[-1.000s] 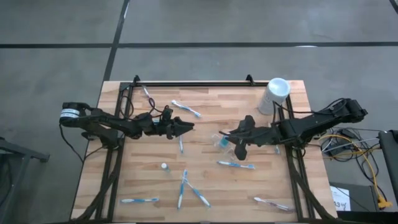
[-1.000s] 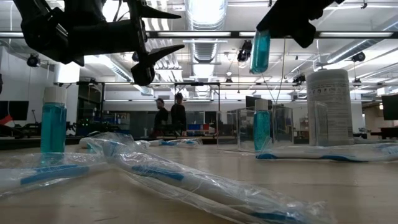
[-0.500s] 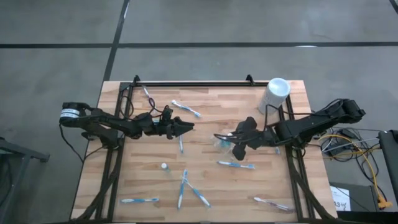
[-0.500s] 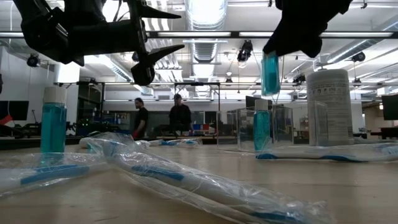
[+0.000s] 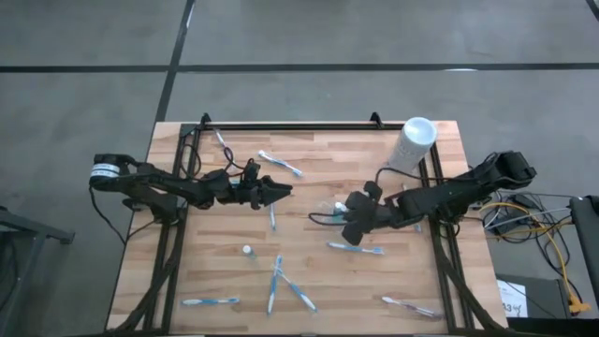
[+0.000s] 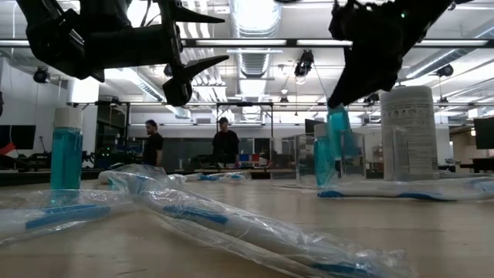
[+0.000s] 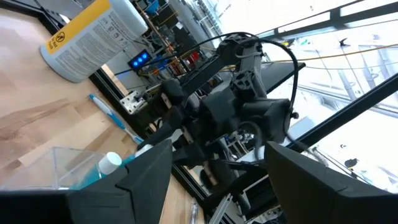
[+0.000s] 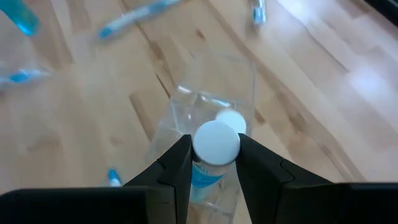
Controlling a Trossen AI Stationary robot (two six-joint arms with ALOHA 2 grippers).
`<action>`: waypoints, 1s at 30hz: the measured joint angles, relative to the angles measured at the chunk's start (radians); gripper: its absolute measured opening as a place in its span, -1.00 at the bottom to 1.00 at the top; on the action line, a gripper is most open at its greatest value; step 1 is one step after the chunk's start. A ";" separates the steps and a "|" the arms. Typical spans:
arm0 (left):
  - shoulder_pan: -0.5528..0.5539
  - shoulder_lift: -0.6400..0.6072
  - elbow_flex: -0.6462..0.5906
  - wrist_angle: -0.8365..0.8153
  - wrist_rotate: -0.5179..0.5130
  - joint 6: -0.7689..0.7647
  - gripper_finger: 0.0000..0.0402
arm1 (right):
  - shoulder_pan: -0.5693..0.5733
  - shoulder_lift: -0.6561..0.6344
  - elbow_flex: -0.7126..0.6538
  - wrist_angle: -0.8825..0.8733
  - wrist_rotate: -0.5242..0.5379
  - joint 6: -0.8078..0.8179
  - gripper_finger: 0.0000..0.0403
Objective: Pick & Place toothbrushing station
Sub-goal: Put the blue mouthwash into the middle section of the transparent organizer
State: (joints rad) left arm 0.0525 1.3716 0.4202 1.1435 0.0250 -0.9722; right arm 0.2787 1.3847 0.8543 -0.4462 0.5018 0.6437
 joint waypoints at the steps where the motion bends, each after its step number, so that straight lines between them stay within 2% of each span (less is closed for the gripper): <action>1: 0.000 0.000 0.000 0.000 0.000 0.000 0.29 | 0.000 0.010 0.000 -0.007 -0.001 0.000 -0.48; 9: 0.000 0.000 0.000 0.000 0.000 0.000 0.29 | 0.000 0.057 0.000 -0.013 -0.006 0.007 -0.47; 17: 0.000 0.000 0.000 0.000 0.000 0.000 0.29 | 0.000 0.045 0.000 -0.023 -0.017 0.160 -0.31; 24: 0.000 0.000 0.000 0.000 0.000 0.000 0.29 | 0.000 0.037 0.000 -0.022 -0.042 0.165 -0.19; 30: 0.000 0.000 0.000 0.000 0.000 0.000 0.29 | 0.001 0.002 0.000 -0.021 -0.054 0.165 -0.21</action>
State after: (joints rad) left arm 0.0528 1.3716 0.4202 1.1435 0.0250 -0.9722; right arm 0.2794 1.3868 0.8543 -0.4671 0.4480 0.8085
